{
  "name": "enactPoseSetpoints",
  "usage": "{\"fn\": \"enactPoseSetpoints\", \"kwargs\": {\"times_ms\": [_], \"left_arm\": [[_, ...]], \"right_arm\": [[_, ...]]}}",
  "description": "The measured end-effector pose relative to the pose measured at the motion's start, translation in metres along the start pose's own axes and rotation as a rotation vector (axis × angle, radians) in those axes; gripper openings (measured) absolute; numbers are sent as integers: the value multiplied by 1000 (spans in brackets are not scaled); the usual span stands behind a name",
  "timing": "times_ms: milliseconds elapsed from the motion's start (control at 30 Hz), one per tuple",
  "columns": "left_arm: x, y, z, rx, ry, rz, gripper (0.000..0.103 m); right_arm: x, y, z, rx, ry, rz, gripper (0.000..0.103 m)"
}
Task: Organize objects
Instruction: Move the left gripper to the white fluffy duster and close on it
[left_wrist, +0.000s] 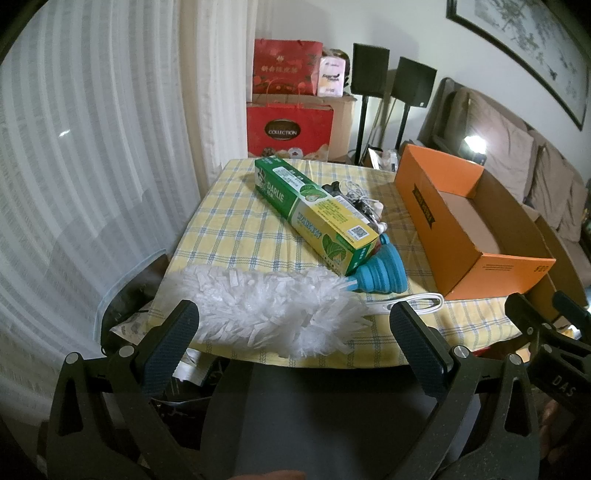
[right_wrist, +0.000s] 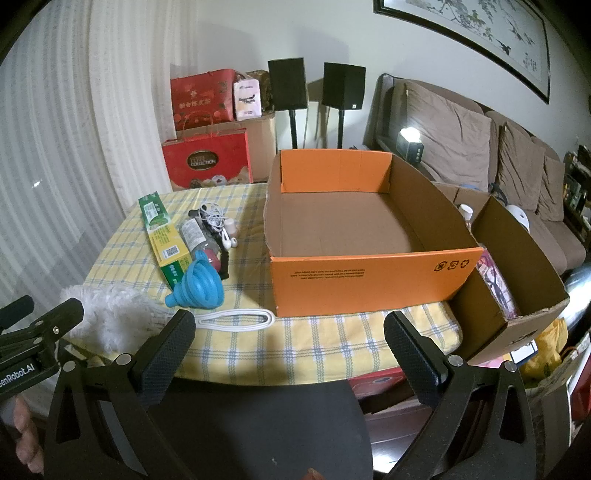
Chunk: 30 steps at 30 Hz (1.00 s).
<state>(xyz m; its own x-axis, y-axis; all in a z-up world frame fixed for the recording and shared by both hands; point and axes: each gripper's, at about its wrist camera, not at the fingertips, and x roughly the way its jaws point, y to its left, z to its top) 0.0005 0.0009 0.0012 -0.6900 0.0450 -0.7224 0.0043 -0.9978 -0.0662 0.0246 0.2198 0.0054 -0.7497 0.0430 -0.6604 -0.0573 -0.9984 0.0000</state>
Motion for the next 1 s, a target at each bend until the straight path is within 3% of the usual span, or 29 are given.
{"fn": "enactPoseSetpoints", "kwargs": {"times_ms": [533, 1000], "left_arm": [[22, 26, -12, 11, 25, 18, 103], [46, 77, -17, -106, 59, -16, 100]], "right_arm": [[9, 4, -4, -12, 19, 41, 103], [29, 17, -11, -45, 35, 161, 103]]}}
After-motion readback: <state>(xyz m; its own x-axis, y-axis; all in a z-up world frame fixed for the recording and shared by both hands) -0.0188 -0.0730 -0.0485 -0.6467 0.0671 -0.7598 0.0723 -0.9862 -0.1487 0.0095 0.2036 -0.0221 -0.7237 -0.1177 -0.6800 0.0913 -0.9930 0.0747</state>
